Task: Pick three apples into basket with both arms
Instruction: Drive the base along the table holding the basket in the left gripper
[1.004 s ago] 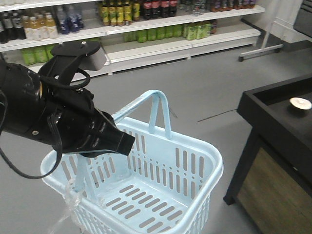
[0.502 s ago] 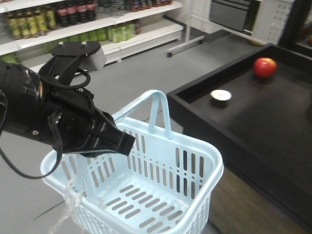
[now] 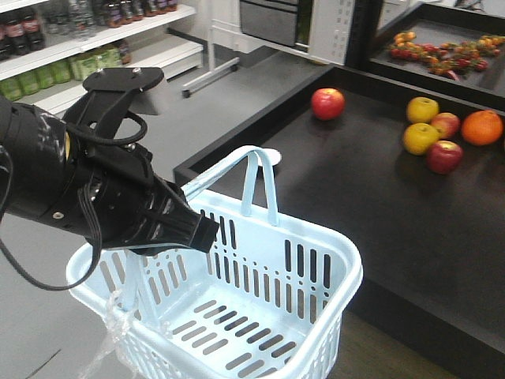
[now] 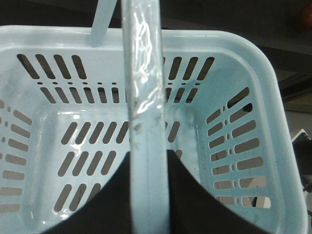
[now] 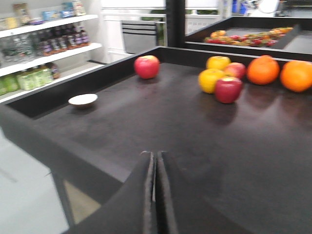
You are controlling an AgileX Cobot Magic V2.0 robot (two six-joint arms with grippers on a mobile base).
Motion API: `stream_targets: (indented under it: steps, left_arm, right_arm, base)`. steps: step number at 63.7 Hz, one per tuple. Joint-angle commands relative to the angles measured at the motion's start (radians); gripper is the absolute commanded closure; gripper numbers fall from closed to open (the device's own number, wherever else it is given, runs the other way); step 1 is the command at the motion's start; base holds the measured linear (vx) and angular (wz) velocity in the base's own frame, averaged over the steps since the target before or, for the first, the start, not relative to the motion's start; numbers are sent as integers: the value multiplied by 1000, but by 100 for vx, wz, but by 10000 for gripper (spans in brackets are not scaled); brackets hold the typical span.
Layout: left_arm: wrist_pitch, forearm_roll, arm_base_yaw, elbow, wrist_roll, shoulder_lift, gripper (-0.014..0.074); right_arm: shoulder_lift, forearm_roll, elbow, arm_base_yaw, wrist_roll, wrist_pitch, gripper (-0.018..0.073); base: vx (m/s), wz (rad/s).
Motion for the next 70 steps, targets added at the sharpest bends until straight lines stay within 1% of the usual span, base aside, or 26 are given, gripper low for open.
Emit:
stream_targets:
  steps: [1,51,70]
  left_arm:
    - [-59,-27,-6,-30,-8,-34,604]
    - [-59,-27,-6,-30,-8,-34,604]
    - [-59,-27,-6,-30,-8,-34,604]
  right_arm:
    - [-11,-9,13,-7,-6,-72,564]
    - [-11,-9,13,-7,-6,-72,564]
    - [-11,-9,13,-7,-6,-72,564]
  base:
    - [8,-38]
    - [4,-42]
    - [1,-28]
